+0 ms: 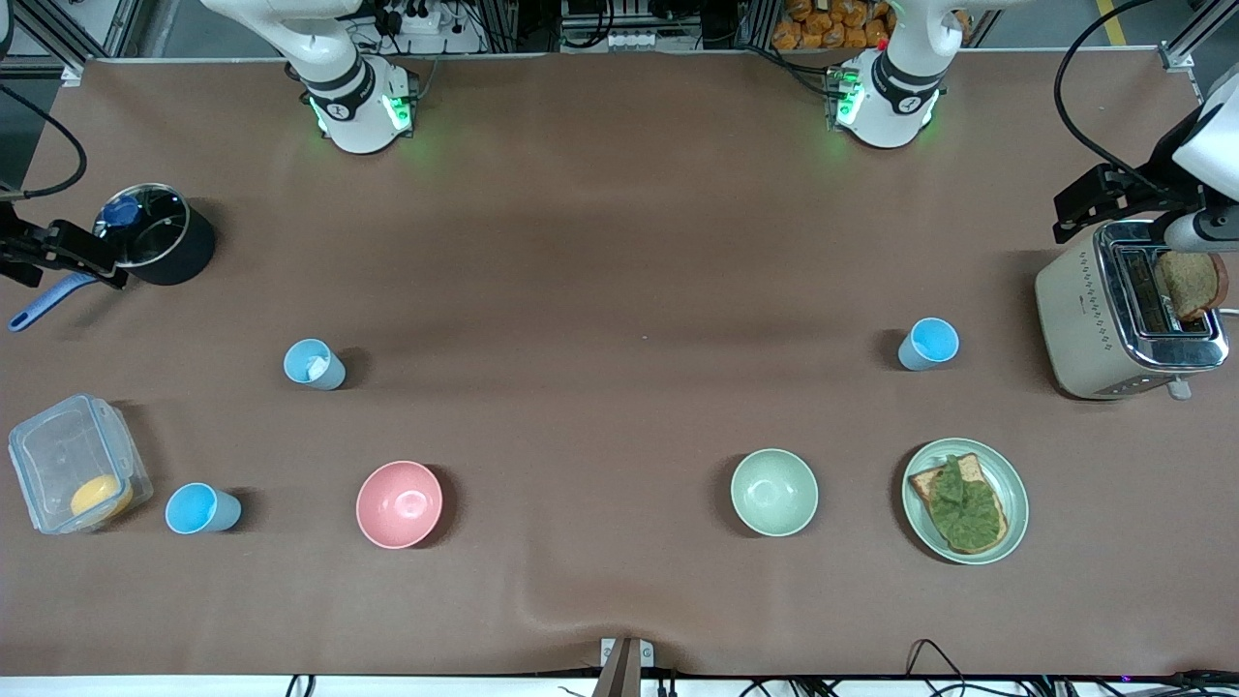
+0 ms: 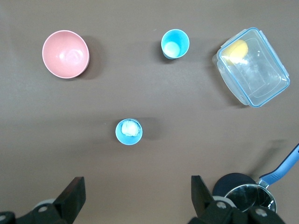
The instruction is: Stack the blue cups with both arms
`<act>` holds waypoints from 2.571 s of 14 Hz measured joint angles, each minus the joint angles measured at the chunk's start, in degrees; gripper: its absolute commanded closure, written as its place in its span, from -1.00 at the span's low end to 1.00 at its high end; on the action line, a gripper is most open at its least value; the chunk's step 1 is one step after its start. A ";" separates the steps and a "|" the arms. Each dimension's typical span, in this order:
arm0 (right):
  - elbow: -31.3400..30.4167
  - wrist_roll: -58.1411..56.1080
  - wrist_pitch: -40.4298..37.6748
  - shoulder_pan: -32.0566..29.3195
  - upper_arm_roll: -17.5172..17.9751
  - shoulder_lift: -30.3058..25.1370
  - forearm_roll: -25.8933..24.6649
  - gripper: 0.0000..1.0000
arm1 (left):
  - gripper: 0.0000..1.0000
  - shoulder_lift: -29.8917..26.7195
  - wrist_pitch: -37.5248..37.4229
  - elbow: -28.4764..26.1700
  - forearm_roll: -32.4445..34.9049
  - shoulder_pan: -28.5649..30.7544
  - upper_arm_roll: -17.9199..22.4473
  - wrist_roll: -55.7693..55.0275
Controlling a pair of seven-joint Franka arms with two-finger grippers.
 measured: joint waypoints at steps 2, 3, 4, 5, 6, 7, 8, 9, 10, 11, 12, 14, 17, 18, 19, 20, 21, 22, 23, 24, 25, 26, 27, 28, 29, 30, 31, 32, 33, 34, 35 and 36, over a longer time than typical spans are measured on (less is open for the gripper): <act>0.00 0.00 0.02 0.00 0.08 0.00 0.00 -1.00 | -1.00 0.01 0.00 0.00 0.00 -0.01 -0.03 0.03; 0.00 0.00 0.04 0.00 0.08 0.00 0.00 -1.00 | -1.00 0.01 0.00 0.00 0.00 -0.01 -0.07 0.03; 0.00 0.00 0.04 0.00 0.08 0.00 0.00 -1.00 | -1.00 0.01 0.00 0.00 0.00 -0.01 -0.10 0.03; 0.00 0.00 0.05 0.00 0.09 0.00 0.00 -1.00 | -1.00 0.01 0.00 0.00 0.00 -0.01 -0.10 0.03; 0.00 0.00 0.05 0.00 0.12 0.00 0.00 -1.00 | -1.00 0.01 0.00 0.00 0.00 -0.01 -0.09 0.03; 0.00 0.00 0.05 0.00 0.14 0.00 0.00 -1.00 | -1.00 0.01 0.00 0.00 0.00 0.00 -0.09 0.03; 0.00 0.00 0.05 0.00 0.16 0.00 0.00 -1.00 | -1.00 0.01 0.00 0.00 0.00 0.00 -0.09 0.03; 0.00 0.00 0.05 0.00 0.17 0.00 0.00 -1.00 | -1.00 0.01 0.00 0.00 0.00 0.00 -0.09 0.03; -0.03 0.00 0.05 0.00 0.18 0.01 0.01 -1.00 | -1.00 0.01 0.00 0.00 0.00 0.00 -0.09 0.03; -0.09 0.00 0.04 0.02 0.23 0.07 0.01 -1.00 | -1.00 0.01 0.00 0.00 0.00 0.00 -0.09 0.03; -0.18 0.00 0.01 0.13 0.31 0.22 0.01 -1.00 | -1.00 0.02 0.00 0.00 0.00 0.00 -0.09 0.03; -0.55 0.00 -0.01 0.67 0.49 0.80 0.01 -1.00 | -1.00 0.05 -0.01 -0.01 0.00 0.00 -0.09 0.03; -0.80 -0.02 -0.05 1.04 0.64 2.57 0.01 -1.00 | -1.00 0.17 -0.35 -0.12 0.01 0.00 -0.12 0.03; -0.85 -0.02 -0.06 1.46 0.70 3.28 0.02 -1.00 | -1.00 0.24 -0.67 -0.17 0.13 0.00 -0.10 0.03; -0.88 -0.01 -0.06 2.20 0.73 4.04 0.02 -1.00 | -1.00 0.31 -1.29 -0.23 0.24 0.04 -0.08 0.03; -0.95 0.03 -0.08 3.07 0.76 4.78 0.02 -1.00 | -1.00 0.39 -2.10 -0.34 0.30 0.08 -0.07 0.03; -1.21 0.07 -0.04 3.99 0.77 5.65 0.02 -1.00 | -1.00 0.45 -2.86 -0.62 0.33 0.12 -0.07 0.03; -1.79 0.18 0.41 4.98 0.79 6.67 0.02 -1.00 | -1.00 0.50 -3.31 -1.21 0.33 0.14 -0.08 0.03; -2.77 0.41 2.03 5.88 0.80 7.82 0.02 -1.00 | -1.00 0.55 -3.48 -2.28 0.34 0.13 -0.11 0.03; -4.50 0.60 4.69 6.48 0.80 8.65 0.02 -1.00 | -1.00 0.62 -3.55 -3.54 0.34 0.13 -0.13 0.03; -6.87 0.67 7.97 6.83 0.81 9.21 0.02 -1.00 | -1.00 0.70 -3.54 -5.00 0.34 0.15 -0.14 0.03; -9.39 0.70 11.08 6.96 0.81 9.53 0.02 -1.00 | -1.00 0.80 -3.40 -6.61 0.35 0.23 -0.13 0.01; -12.00 0.70 14.13 6.96 0.77 9.69 0.02 -1.00 | -1.00 0.89 -2.82 -8.42 0.39 0.45 -0.12 -0.05; -14.76 0.70 17.56 6.96 0.74 9.77 0.02 -1.00 | -1.00 0.94 -1.66 -10.49 0.46 0.94 -0.09 -0.08; -17.81 0.70 21.53 6.96 0.75 9.83 0.02 -1.00 | -1.00 0.96 0.20 -12.83 0.50 1.71 -0.08 -0.08; -21.14 0.70 26.01 6.97 0.75 9.91 0.02 -1.00 | -1.00 0.97 2.62 -15.26 0.51 2.48 -0.07 -0.08; -24.70 0.70 30.81 6.99 0.76 10.07 0.02 -1.00 | -1.00 0.99 5.49 -17.73 0.51 3.19 -0.06 -0.07; -28.06 0.70 35.16 7.00 0.76 10.38 0.02 -1.00 | -1.00 1.02 8.63 -20.15 0.51 3.84 -0.07 -0.07; -30.87 0.70 38.69 7.06 0.77 11.02 0.02 -1.00 | -1.00 1.07 11.83 -22.50 0.51 4.44 -0.07 -0.04; -32.78 0.70 41.35 7.19 0.77 11.99 0.02 -1.00 | -1.00 1.18 14.83 -24.76 0.52 4.80 -0.07 -0.01; -33.97 0.70 43.61 7.31 0.77 13.30 0.02 -1.00 | -1.00 1.37 17.84 -27.10 0.52 4.95 -0.08 -0.01; -34.69 0.71 45.55 7.40 0.77 14.58 0.02 -1.00 | -1.00 1.81 20.63 -29.32 0.52 4.97 -0.08 -0.01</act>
